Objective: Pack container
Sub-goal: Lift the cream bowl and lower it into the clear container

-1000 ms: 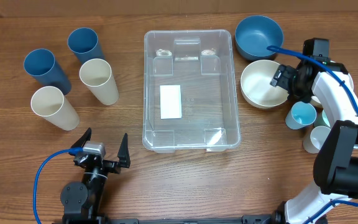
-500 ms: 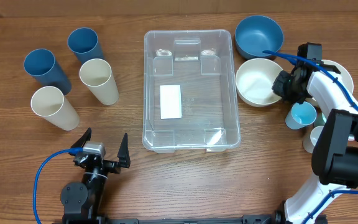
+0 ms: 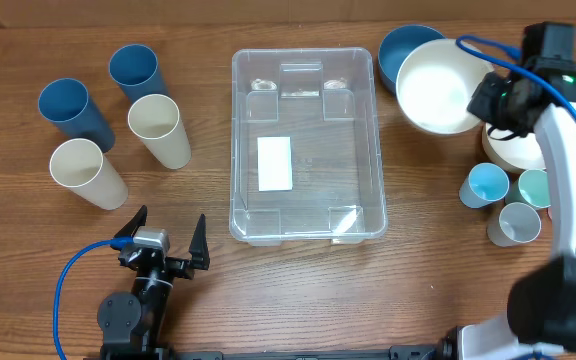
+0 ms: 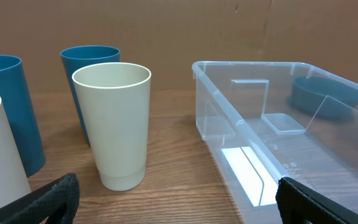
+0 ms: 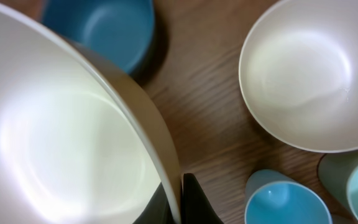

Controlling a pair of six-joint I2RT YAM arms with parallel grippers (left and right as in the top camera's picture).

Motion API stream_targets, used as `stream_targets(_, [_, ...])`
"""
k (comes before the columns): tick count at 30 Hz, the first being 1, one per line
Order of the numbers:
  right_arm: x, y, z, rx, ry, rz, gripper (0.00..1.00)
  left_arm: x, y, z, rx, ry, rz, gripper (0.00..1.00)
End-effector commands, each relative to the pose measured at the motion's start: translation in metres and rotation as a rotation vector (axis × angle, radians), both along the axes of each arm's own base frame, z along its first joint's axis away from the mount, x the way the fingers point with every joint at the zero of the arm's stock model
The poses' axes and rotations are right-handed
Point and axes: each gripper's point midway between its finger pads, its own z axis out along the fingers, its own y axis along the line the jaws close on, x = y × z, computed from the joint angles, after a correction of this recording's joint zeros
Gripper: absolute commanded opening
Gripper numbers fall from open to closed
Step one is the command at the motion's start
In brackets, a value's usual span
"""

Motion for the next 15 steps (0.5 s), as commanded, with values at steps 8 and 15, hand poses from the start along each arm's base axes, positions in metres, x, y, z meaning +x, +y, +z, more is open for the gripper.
stream_targets(8, [0.028,0.191,0.079,-0.015,-0.359,0.286,0.04,0.0,0.002,0.001,-0.01,-0.006,0.012,1.0])
stream_targets(15, [0.065,0.246,-0.012,-0.057,-0.257,0.325,0.04,0.0,0.002,0.001,-0.01,-0.006,0.012,1.0])
